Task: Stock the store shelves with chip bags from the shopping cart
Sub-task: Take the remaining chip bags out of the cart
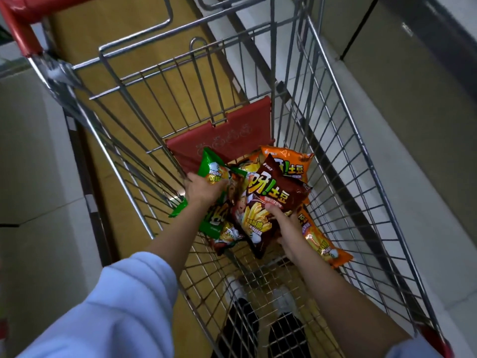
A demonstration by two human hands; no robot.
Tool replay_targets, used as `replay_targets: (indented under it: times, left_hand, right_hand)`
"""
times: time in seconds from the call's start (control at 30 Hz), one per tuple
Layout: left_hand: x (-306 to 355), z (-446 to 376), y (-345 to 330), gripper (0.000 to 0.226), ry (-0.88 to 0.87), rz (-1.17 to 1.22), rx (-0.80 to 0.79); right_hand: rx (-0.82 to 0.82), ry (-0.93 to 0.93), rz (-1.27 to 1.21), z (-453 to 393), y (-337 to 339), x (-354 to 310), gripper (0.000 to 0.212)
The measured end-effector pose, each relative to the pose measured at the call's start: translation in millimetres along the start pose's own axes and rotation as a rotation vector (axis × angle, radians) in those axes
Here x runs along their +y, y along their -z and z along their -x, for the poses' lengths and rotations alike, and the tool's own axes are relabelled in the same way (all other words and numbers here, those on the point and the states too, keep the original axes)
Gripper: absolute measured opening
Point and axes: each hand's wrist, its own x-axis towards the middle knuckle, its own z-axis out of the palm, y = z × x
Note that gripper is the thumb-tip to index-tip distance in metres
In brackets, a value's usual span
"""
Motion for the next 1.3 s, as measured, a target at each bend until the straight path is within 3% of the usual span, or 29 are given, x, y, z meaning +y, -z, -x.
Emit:
replay_targets:
  times: [0.1,0.23,0.27,0.4,0.47,0.6,0.7,0.83,0.97,1.1,1.17,1.23,1.3]
  left_hand:
    - [-3,-5,2,0.094,-0.011,-0.229,-0.018]
    - [-4,2,3,0.07,-0.131,-0.394,-0.059]
    - [-2,9,3,0.068,-0.181,-0.421,-0.074]
    - [9,36,0,0.059,-0.383,-0.5,-0.14]
    - [15,52,3,0.055,-0.467,-0.473,-0.179]
    - [23,77,15,0.048,-0.599,-0.296,-0.417]
    - [34,107,24,0.071,-0.661,-0.209,-0.547]
    - [46,136,24,0.057,-0.613,-0.199,-0.534]
    - [55,183,26,0.045,-0.537,-0.066,-0.31]
    - [56,211,20,0.069,-0.362,0.141,-0.115]
    - [59,224,17,0.078,-0.149,0.353,-0.152]
    - [58,241,14,0.082,-0.06,0.541,-0.308]
    - [60,266,12,0.05,-0.126,0.57,-0.478]
  right_hand:
    - [-0.024,-0.013,-0.073,10,11,-4,0.066]
    - [-0.045,-0.009,-0.132,23,20,-16,0.107]
    - [-0.05,0.003,-0.139,25,23,-23,0.109]
    - [-0.088,0.066,-0.132,37,24,-56,0.089]
    - [-0.131,0.096,-0.156,49,26,-74,0.062]
    - [-0.251,0.107,-0.181,74,41,-91,0.019]
    - [-0.316,0.14,-0.098,94,50,-100,0.015]
    - [-0.353,0.173,-0.021,124,64,-113,0.035]
    - [-0.347,0.214,-0.042,153,80,-123,0.041]
    - [-0.315,0.291,-0.192,186,100,-125,0.046]
    - [-0.319,0.328,-0.287,203,111,-124,0.05]
    - [-0.338,0.375,-0.354,217,121,-123,0.071]
    - [-0.339,0.409,-0.382,229,129,-123,0.092]
